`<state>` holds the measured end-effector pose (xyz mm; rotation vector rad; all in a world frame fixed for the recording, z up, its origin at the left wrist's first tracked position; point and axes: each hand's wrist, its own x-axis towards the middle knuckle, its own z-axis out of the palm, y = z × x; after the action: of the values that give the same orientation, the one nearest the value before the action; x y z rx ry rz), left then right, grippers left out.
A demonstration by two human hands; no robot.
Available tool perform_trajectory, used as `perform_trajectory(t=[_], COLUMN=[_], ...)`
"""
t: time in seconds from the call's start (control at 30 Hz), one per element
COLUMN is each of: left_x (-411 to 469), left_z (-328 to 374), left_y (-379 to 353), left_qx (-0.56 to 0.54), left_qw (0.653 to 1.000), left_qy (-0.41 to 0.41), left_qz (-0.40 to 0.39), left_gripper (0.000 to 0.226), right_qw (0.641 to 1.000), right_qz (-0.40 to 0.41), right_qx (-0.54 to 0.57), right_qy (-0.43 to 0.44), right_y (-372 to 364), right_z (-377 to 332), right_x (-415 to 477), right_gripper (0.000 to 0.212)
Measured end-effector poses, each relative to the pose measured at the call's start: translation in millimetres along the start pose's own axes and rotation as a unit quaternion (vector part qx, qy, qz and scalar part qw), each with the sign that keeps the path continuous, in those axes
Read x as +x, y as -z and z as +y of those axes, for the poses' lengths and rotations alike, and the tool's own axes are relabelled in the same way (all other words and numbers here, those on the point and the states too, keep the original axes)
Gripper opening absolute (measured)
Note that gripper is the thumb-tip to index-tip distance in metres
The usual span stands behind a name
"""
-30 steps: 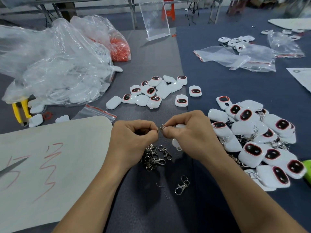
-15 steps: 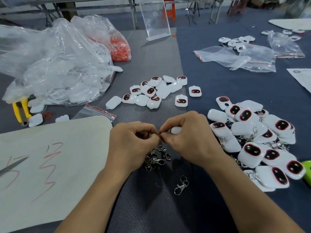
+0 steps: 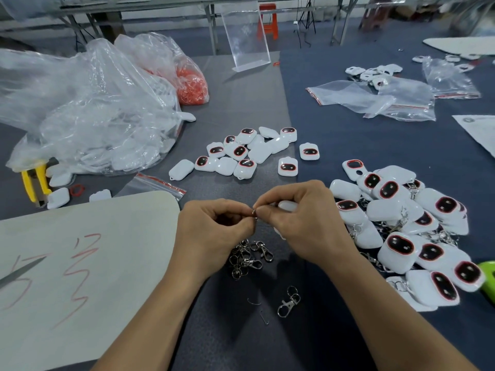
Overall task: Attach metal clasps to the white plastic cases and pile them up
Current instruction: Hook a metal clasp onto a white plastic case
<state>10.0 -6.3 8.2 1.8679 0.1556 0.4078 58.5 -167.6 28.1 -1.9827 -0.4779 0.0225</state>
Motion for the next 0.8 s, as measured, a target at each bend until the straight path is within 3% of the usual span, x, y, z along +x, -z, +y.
perform_trajectory(t=[0.27, 0.57, 0.67, 0.7, 0.8], left_x=[1.5, 0.1, 0.0, 0.2, -2.5], left_z=[4.4, 5.2, 5.8, 5.1, 4.0], left_y=[2.9, 0.9, 1.8, 4.1, 7.3], left_qx=[-0.077, -0.064, 0.019, 0.076, 0.295], left_qw=[0.996, 0.997, 0.998, 0.992, 0.942], left_qy=[0.036, 0.040, 0.006, -0.019, -0.097], left_qz=[-0.033, -0.034, 0.065, 0.099, 0.126], left_gripper=[0.019, 0.009, 0.011, 0.012, 0.009], right_qw=[1.000, 0.999, 0.995, 0.990, 0.962], right_qz=[-0.016, -0.024, -0.004, -0.002, -0.009], right_qx=[0.010, 0.031, 0.072, 0.091, 0.175], right_qy=[0.011, 0.025, -0.063, -0.104, -0.210], right_y=[2.0, -0.6, -2.6, -2.0, 5.0], right_z=[0.4, 1.2, 4.4, 5.3, 7.7], right_x=[0.5, 1.2, 4.6, 5.6, 9.4], right_gripper=[0.019, 0.016, 0.009, 0.017, 0.035])
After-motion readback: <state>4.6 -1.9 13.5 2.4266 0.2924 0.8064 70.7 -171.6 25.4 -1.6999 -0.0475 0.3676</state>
